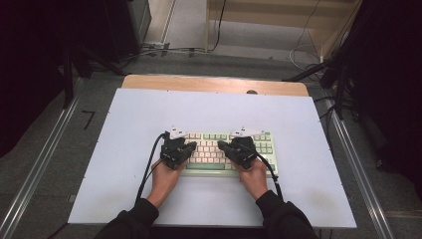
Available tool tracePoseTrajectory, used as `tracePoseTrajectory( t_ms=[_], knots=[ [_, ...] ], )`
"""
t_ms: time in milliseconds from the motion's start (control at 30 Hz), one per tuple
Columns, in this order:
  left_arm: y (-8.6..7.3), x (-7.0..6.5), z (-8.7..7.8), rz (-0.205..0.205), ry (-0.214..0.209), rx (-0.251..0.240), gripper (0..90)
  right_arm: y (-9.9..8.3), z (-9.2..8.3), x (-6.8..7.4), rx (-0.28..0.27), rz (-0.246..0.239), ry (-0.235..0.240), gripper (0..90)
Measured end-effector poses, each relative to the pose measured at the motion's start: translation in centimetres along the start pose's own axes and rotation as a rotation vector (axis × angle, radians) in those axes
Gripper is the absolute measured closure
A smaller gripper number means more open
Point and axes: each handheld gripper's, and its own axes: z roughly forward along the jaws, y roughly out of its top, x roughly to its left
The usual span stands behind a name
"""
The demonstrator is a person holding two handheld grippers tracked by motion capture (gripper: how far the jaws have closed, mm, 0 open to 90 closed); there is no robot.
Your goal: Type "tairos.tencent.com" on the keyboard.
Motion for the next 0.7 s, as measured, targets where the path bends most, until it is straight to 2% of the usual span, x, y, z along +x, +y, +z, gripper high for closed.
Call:
tracePoseTrajectory(
  t_ms=[700],
  knots=[
    [0.09,-0.25,0.27,0.003,0.001,0.015,90.0,0.01,-0.05,0.01,0.001,0.0,0.0,87.4]
  ],
)
